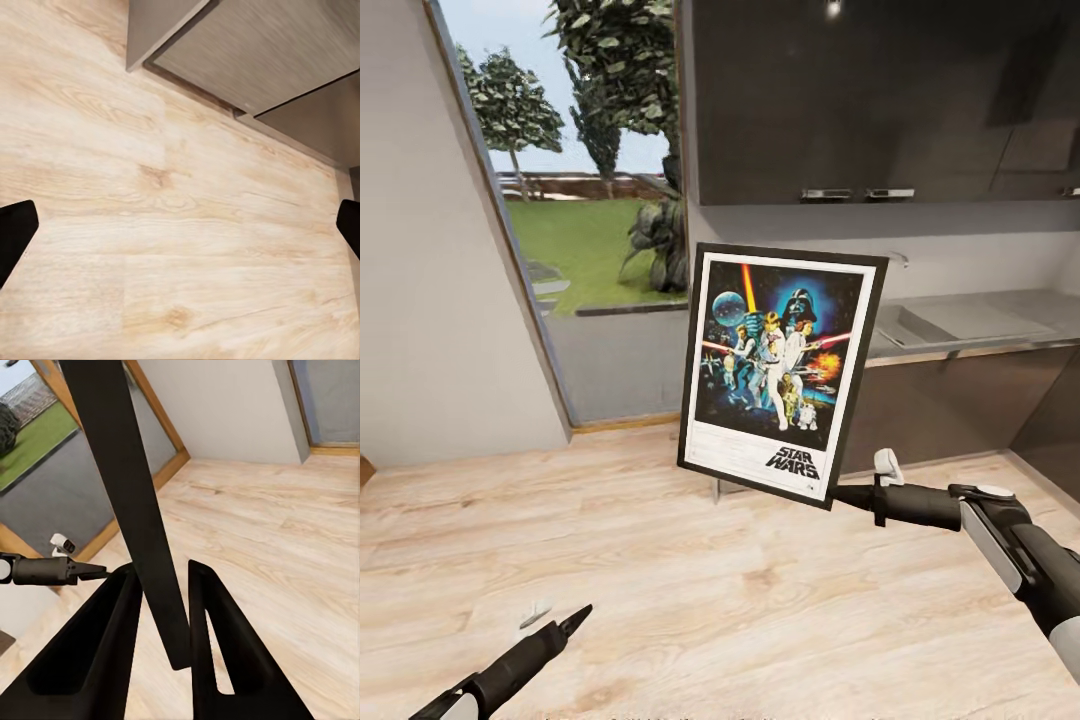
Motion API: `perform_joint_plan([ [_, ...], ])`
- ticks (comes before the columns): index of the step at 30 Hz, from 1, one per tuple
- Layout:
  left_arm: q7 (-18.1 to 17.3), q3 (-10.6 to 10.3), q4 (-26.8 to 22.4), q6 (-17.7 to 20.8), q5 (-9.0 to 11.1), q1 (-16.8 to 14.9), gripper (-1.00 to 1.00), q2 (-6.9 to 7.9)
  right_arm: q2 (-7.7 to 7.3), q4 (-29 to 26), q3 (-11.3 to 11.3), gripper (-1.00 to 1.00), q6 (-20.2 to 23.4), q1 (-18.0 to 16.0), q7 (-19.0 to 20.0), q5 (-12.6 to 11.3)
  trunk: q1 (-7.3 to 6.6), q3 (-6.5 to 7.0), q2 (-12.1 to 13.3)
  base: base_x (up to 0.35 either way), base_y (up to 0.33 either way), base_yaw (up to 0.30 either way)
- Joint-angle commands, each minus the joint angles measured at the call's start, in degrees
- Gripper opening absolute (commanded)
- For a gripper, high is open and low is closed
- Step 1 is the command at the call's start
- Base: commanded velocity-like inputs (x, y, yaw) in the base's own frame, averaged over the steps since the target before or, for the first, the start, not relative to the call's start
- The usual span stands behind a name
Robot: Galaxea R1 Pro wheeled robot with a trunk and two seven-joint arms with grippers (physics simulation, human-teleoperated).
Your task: Pick up the poster from the kitchen countertop and hang it on one of the wall nails in the kitchen.
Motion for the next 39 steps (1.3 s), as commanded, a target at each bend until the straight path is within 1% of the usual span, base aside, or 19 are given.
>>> perform_joint_plan([
  [1,-0.1,-0.4,0.0,0.1,0.6,-0.1,1.00,0.06,-0.07,0.0,0.2,-1.00,0.6,-0.1,0.0,-0.6,0.03,-0.04,-0.1,-0.111,0.290,0.000],
  [8,-0.1,-0.4,0.0,0.2,0.6,-0.1,1.00,0.07,-0.07,0.0,0.2,-1.00,0.6,0.0,0.0,-0.6,0.03,0.59,-0.1,-0.037,0.291,0.000],
  [15,-0.1,-0.4,0.0,0.3,0.6,-0.1,1.00,0.07,-0.07,0.0,0.2,-1.00,0.6,0.0,0.0,-0.6,0.03,1.20,-0.1,0.040,0.293,0.000],
  [24,-0.1,-0.4,0.0,0.3,0.6,-0.1,1.00,0.07,-0.07,-0.2,0.2,-1.00,0.6,0.0,-0.1,-0.6,0.03,1.40,-0.1,0.077,0.294,0.011],
  [28,-0.1,-0.4,0.0,0.3,0.6,-0.1,1.00,0.07,-0.07,-1.3,0.2,-1.00,0.6,0.0,-0.1,-0.5,0.03,1.40,-0.1,0.080,0.294,0.200],
  [39,-0.1,-0.4,0.0,0.3,0.6,-0.1,1.00,0.07,-0.07,-1.5,0.2,-1.00,0.6,0.0,-0.1,-0.5,0.03,1.40,-0.1,0.094,0.294,0.284],
])
